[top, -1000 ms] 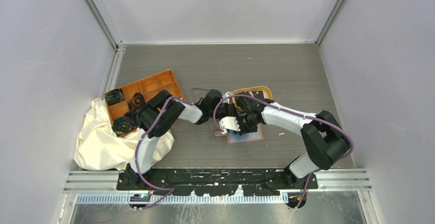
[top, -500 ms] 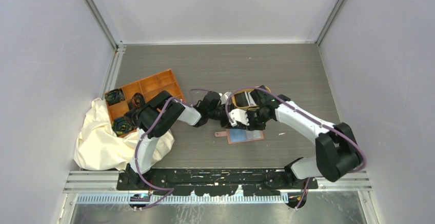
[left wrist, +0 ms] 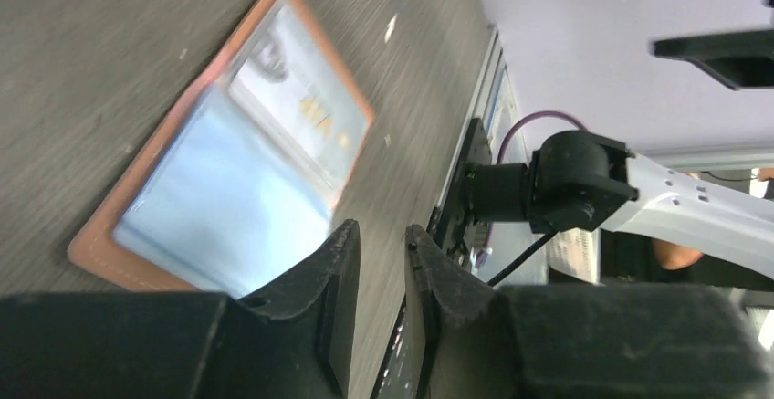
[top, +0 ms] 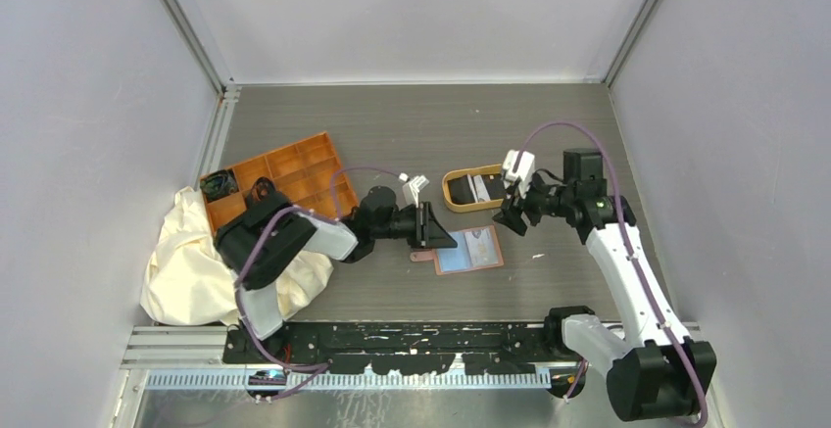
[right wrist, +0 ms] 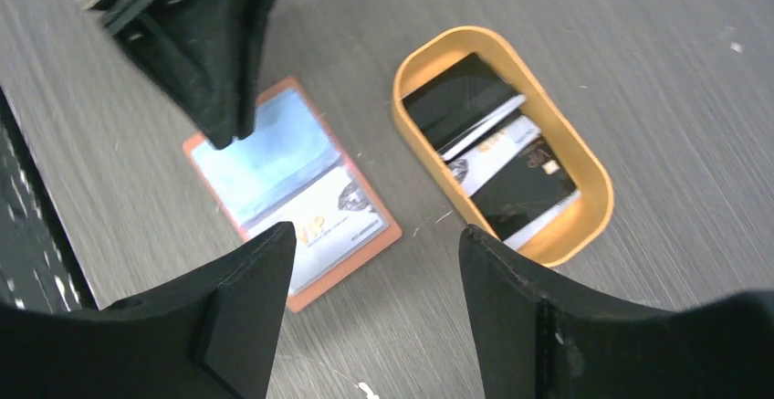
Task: Put the credit cards into the card holder
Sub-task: Insert the credit card into the card holder, then pick up the credit card from the storage box.
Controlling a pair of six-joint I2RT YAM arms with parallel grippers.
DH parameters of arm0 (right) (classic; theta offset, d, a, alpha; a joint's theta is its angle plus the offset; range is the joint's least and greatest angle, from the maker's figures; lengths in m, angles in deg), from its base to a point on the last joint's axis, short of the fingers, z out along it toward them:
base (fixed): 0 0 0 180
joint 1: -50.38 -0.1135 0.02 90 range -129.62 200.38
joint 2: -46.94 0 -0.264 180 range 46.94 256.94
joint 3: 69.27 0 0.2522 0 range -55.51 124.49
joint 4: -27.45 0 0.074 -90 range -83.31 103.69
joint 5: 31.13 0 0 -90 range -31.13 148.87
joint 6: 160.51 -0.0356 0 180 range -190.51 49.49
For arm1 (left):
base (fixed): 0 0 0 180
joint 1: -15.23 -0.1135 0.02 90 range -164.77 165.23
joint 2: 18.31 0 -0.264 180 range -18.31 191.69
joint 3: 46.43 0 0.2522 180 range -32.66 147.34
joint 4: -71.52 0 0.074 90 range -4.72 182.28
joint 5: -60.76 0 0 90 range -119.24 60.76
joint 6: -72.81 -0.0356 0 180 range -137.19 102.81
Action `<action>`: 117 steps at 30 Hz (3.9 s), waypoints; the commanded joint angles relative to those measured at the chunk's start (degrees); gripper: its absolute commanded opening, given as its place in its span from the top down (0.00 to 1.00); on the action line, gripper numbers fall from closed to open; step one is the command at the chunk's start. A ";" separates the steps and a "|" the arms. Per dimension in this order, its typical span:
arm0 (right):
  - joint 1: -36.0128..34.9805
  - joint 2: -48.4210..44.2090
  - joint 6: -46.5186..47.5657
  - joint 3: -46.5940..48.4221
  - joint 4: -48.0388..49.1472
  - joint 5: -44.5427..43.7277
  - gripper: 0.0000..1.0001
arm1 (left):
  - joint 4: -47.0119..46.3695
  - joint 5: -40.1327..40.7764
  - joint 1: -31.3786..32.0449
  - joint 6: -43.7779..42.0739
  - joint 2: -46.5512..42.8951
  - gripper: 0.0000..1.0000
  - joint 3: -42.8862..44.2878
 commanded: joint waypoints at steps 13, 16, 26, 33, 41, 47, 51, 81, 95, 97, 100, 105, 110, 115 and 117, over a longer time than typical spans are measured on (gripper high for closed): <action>4.54 11.46 -52.62 13.12 22.89 12.80 0.01 | 34.12 30.26 1.57 -40.27 -35.05 0.41 2.16; 4.53 17.84 -58.56 16.08 26.85 13.48 0.00 | 30.33 37.58 0.98 -37.74 -34.39 0.10 0.28; 4.53 31.42 -53.97 19.31 21.91 1.41 0.01 | 9.65 31.51 -1.37 -31.08 -21.35 0.08 -0.81; 1.98 41.08 -53.63 20.93 16.81 0.35 0.21 | 10.15 31.64 -1.93 -28.44 -14.19 0.24 5.30; 0.33 46.52 -54.07 22.89 15.02 -4.51 0.35 | 9.40 28.23 -6.76 -29.09 -7.47 0.41 7.14; -0.68 49.16 -53.10 25.38 12.97 -5.99 0.37 | 13.16 23.51 -9.14 -29.34 -5.39 0.46 12.65; -0.71 50.15 -53.31 25.89 12.66 -6.03 0.37 | 13.68 21.15 -9.02 -28.26 -3.60 0.46 12.80; -0.69 55.42 -63.19 24.62 17.73 9.60 0.51 | 28.63 30.09 -1.45 -28.31 5.16 0.80 24.21; -0.73 55.75 -65.73 24.14 18.80 11.12 0.62 | 28.36 29.82 -1.44 -27.86 5.47 0.84 24.26; -0.74 56.26 -65.11 24.47 17.44 9.00 0.63 | 28.36 29.67 -1.44 -27.86 5.60 0.84 24.35; -0.80 56.54 -64.84 24.53 16.84 7.84 0.62 | 28.30 29.55 -1.46 -27.94 5.61 0.84 24.36; -1.46 56.95 -64.09 24.88 15.70 6.11 0.61 | 28.27 29.15 -1.46 -27.88 5.79 0.84 24.45; -2.48 57.80 -63.59 25.25 14.89 4.97 0.59 | 28.25 28.92 -1.46 -27.96 5.88 0.84 24.53; -3.14 58.32 -63.09 25.66 14.13 4.28 0.59 | 28.19 28.86 -1.46 -27.91 5.88 0.84 24.53; -3.03 58.04 -62.72 26.21 13.32 4.91 0.59 | 28.03 28.86 -1.46 -27.91 5.88 0.84 24.44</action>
